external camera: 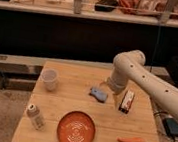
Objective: Move the arm in a circular motion
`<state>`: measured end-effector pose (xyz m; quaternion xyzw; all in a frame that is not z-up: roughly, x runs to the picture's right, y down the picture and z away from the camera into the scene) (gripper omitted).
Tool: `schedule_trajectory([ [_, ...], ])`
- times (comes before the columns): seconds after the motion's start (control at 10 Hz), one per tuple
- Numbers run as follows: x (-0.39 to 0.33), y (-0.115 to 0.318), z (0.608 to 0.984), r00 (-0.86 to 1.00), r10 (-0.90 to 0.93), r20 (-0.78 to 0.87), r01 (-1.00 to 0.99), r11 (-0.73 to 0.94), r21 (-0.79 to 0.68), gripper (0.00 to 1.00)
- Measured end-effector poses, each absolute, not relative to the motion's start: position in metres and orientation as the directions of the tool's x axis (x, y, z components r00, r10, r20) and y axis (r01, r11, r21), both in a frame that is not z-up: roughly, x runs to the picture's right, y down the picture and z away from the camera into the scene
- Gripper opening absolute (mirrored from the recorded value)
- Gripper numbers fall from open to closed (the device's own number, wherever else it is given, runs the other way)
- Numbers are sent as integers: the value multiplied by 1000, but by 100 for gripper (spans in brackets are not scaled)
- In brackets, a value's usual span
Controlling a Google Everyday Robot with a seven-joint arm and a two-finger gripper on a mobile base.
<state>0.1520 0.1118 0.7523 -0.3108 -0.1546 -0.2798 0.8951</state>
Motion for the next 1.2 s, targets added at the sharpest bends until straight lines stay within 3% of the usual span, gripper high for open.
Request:
schedule_trajectory([
  [0.7,162,177,700,779,-440,446,614,676,-407,80],
  [1.2,88,225,658,638,-538,551,757,570,-320,80],
])
